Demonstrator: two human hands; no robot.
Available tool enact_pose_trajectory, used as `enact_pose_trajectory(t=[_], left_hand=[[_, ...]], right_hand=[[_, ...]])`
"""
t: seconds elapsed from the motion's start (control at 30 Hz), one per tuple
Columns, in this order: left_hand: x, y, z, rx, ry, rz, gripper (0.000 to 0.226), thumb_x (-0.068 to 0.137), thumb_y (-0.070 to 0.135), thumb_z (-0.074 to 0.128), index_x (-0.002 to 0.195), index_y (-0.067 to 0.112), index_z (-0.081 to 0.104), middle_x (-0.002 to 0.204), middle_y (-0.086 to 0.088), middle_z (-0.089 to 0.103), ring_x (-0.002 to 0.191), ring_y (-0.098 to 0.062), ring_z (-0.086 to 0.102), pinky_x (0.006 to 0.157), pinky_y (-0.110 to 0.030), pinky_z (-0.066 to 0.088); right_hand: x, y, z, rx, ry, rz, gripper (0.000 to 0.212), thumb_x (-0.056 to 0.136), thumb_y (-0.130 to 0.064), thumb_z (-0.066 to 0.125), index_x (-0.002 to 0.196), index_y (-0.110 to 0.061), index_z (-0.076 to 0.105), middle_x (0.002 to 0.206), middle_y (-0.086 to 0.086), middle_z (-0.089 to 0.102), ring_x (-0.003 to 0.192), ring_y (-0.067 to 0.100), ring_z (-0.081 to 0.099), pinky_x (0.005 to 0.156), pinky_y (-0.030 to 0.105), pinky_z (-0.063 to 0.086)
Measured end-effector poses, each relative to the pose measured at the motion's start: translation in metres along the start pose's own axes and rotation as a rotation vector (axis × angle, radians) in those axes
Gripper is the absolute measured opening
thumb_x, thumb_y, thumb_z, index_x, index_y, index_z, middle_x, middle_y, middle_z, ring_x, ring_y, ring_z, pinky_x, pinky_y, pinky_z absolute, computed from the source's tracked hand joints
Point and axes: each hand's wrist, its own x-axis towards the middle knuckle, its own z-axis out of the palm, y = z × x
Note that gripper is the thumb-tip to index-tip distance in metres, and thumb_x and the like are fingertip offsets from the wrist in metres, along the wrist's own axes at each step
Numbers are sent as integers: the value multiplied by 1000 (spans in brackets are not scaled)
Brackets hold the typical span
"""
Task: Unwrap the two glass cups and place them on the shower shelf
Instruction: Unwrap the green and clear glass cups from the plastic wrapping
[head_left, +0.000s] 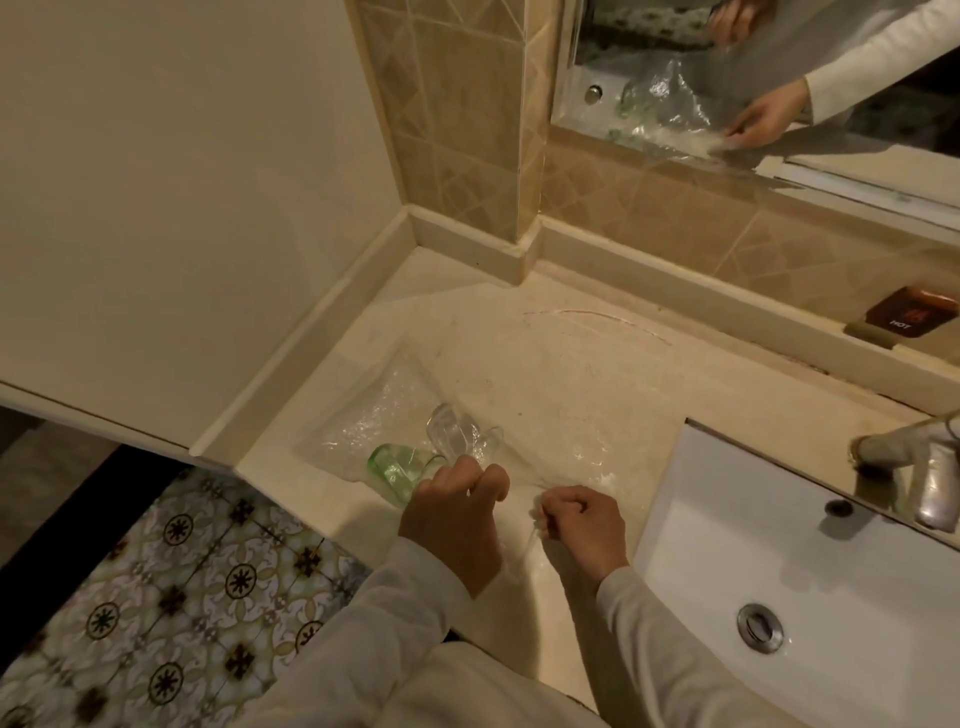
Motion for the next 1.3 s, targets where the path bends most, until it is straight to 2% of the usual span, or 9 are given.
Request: enact_pose_trajectory(t=[0.13,0.37,0.47,0.67,0.83,0.93,1.07,1.17,1.3], left_hand=[[-6,2,-6,-5,-28,-24,27,64,-6,63,83,14,64,75,-10,56,56,-29,53,50,-33,43],[3,15,-1,70,-13,-88,28,64,-4,68,89,9,72,74,-9,57,55,-29,54,50,-33,48],[8,22,3,137,35,-92,36,61,-2,67,94,9,72,73,-6,57,55,-25,53,53,-27,39],[9,18,11,230,72,-12,47,64,2,54,107,10,72,75,-4,58,58,-24,53,54,-28,41],[8,8,10,186,67,138,55,69,8,40,114,6,71,76,-7,61,60,-25,56,55,-29,46],[8,-1,11,109,103,234,54,69,8,42,115,7,70,77,-9,59,61,-26,52,56,-31,44],[10,-27,4,-56,-42,259,45,78,16,54,123,14,60,84,-7,56,68,-27,51,59,-36,46],[13,-68,-2,-138,-83,167,46,84,35,65,127,19,58,98,-4,61,84,-25,60,70,-36,51],[9,-140,-4,-47,-245,190,61,68,52,73,119,21,65,101,-1,63,86,-24,62,72,-37,51]], right_hand=[[14,-8,-7,-136,35,-83,19,80,-5,66,74,-17,79,64,-10,75,61,-4,66,54,2,43],[32,-24,-16,-230,23,-195,17,87,-17,69,95,-29,75,82,-18,69,81,1,62,70,7,40],[36,-16,-20,-290,36,-137,15,86,-18,69,99,-23,75,88,-7,71,87,14,64,79,19,43],[25,2,-21,-330,179,-176,8,82,-14,67,77,-19,64,74,-2,67,71,18,62,56,13,41],[12,-10,6,-493,-115,-419,6,83,-16,72,86,-20,76,80,-7,72,73,6,61,65,8,41],[24,-17,26,-733,-198,-414,19,92,-26,60,96,-15,76,93,1,75,87,19,68,74,23,50],[42,-27,40,-771,-144,-346,43,95,-25,61,135,-8,61,138,12,62,131,30,56,109,38,43],[53,-31,42,-843,-106,-410,68,94,-30,66,154,-18,39,149,12,52,137,29,49,114,37,38],[53,-21,51,-921,-33,-357,76,90,-35,71,155,-19,35,151,13,44,139,30,41,114,35,34]])
